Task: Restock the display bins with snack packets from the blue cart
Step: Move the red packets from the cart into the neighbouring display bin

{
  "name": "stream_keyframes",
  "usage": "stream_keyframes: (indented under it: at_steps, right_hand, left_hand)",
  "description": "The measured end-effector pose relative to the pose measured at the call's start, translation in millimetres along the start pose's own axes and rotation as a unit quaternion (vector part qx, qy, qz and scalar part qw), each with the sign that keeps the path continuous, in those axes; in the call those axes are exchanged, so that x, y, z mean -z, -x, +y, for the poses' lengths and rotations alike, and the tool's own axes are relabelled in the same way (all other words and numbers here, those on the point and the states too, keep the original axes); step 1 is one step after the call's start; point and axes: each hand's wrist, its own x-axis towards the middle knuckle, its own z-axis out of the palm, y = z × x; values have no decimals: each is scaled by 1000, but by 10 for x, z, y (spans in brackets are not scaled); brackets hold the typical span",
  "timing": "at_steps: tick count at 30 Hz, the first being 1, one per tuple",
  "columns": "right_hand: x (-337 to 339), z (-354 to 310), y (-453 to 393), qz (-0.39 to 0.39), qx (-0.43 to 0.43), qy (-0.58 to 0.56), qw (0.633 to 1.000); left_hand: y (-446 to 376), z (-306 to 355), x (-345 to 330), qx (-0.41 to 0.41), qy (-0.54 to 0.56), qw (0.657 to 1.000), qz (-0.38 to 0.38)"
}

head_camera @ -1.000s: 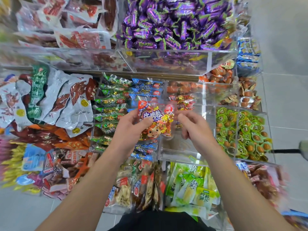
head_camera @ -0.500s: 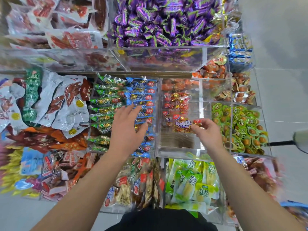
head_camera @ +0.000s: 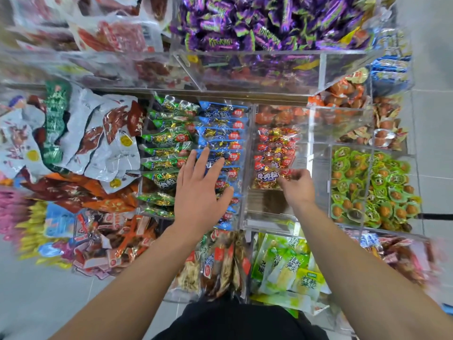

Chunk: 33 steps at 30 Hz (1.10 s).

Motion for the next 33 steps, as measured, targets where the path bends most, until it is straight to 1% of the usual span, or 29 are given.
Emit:
stream_keyframes:
  at_steps: [3,5,13,17,21,23,25,28,31,33]
  right_hand:
    - [15,23,26,19,36,20,999]
    - [17,24,39,14,43,25,999]
    - [120,46,178,-31,5,-21,999]
    - [281,-35,397,-44,-6,-21,999]
    - [540,-160,915,-17,44,-36,998]
    - [681,-188,1272,-25,56,-63,996]
    - [811,-150,1650,-28,69,-93,993]
    - [945,40,2192,-4,65,-128,990]
    - [1016,399,2666,22,42,-161,986]
    - [1049,684,2948,43,16,-166,985]
  left_hand:
    - [-8,-3,-4,5,4,1000,-3]
    - [-6,-14,-7,3,4,1000,-4]
    - [-10,-6,55,-3,19,1000,-13]
    - [2,55,200,9,65,997,-27]
    - [224,240,386,-25,129,991,3]
    - [414,330,430,-36,166,985,0]
    - [620,404,434,-46,214,976,-14]
    - [920,510,365,-74,265,960,-50]
    - [1187,595,202,-77,288,945,-130]
    - [1358,656,43,-83,263,942,-193]
